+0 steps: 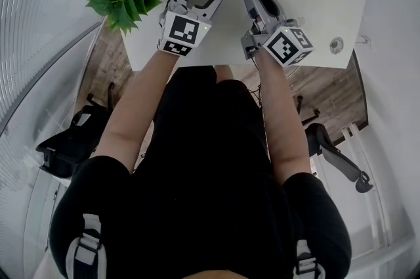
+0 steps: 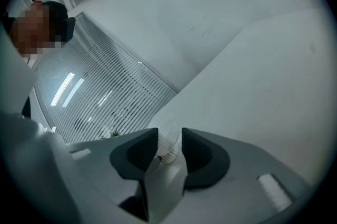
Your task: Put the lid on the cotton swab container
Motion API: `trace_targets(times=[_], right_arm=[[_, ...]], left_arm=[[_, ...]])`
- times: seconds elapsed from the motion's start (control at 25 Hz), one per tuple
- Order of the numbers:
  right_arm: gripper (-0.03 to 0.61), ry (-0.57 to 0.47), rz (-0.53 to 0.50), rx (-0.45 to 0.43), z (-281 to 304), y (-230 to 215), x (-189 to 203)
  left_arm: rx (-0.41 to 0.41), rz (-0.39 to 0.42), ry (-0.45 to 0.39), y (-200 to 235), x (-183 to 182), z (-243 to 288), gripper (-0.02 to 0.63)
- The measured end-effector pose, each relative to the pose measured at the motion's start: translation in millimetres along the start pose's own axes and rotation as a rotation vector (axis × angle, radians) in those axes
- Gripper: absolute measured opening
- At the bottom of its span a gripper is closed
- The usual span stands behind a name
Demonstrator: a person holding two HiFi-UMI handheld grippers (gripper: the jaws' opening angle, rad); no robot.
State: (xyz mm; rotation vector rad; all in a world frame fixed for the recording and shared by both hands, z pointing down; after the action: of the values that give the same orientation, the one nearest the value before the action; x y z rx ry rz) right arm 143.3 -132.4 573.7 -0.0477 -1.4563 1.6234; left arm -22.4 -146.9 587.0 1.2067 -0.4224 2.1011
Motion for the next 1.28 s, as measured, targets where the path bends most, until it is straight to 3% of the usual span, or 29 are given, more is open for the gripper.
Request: trace_targets(times=[0.8,1.28], right_arm=[[0.12,-0.051,0.044,-0.134,9,50,-17],[0.123,-0.028,0.004,-0.17,28,61,-19]], left_arm=[[-0.003,-0.003,0.005,-1,3,1,0.232],[-0.007,0.001,0.017,3,4,2,0.224]])
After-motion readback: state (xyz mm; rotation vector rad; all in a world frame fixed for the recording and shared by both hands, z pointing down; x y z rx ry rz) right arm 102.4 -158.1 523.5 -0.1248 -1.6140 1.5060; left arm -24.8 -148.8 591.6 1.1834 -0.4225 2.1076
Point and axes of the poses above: the fingertips, and each gripper's own axes: z forward along the fingers, y to its left, x out of its underside, the point moved 7 cm from there along -z, backward along the fingers, and after that the axes turned 4 degrees about z, right-handed, at the moved point
